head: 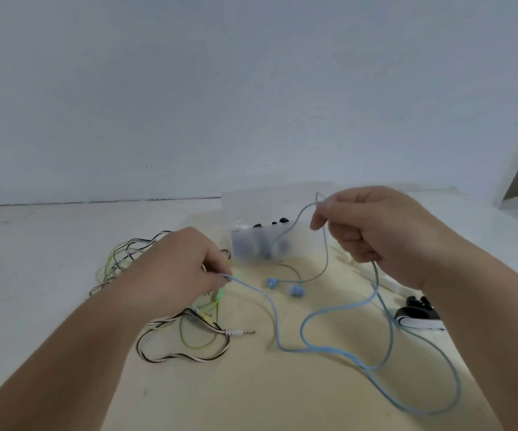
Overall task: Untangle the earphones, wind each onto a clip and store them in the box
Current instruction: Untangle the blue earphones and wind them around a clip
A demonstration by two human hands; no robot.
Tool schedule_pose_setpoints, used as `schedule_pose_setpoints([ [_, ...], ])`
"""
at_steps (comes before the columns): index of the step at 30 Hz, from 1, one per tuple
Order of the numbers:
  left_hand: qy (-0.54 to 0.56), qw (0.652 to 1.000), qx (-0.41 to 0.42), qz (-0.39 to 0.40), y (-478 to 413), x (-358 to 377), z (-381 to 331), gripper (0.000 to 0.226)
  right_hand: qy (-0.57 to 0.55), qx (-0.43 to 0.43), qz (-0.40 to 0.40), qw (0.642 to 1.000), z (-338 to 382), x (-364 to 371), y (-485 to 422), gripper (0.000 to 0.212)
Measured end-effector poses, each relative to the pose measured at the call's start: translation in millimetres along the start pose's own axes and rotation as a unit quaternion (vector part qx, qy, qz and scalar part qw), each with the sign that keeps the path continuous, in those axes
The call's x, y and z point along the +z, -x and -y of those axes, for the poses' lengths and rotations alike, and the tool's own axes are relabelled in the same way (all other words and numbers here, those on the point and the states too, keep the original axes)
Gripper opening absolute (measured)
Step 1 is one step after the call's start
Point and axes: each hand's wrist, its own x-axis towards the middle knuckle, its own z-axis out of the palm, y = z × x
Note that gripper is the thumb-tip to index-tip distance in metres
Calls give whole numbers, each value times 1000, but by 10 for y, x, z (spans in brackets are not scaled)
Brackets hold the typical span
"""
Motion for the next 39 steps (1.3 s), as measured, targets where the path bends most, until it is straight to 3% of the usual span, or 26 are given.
schedule_pose_setpoints([
  [4,80,990,31,-112,20,-39,-103,8,132,-7,67,989,-35,219,58,23],
  [9,169,971,68,-152,44,-9,-231,8,201,-39,140,969,-115,415,80,24],
  [11,172,974,54,-136,41,-4,-232,16,172,-47,128,976,-118,401,69,25],
  [16,150,986,30,-74,34,-44,-160,19,-46,-25,31,998,-90,233,-19,32],
  [23,246,967,18,-70,62,-105,-175,15,-93,-47,19,994,-96,207,-41,31],
  [27,107,993,34,-45,102,-132,-118,31,-80,-61,-1,995,-121,204,-62,29],
  [30,72,997,2,-39,94,-142,-106,42,-78,-63,-23,995,-127,145,-68,28],
  [34,21,999,-37,-31,73,-113,-47,33,84,-49,43,994,-38,26,21,24],
  [36,-25,996,-16,-85,49,-74,-41,35,155,-31,99,982,-7,23,82,34],
  [39,90,977,79,-179,74,13,-227,35,115,-19,128,985,-10,54,86,37],
])
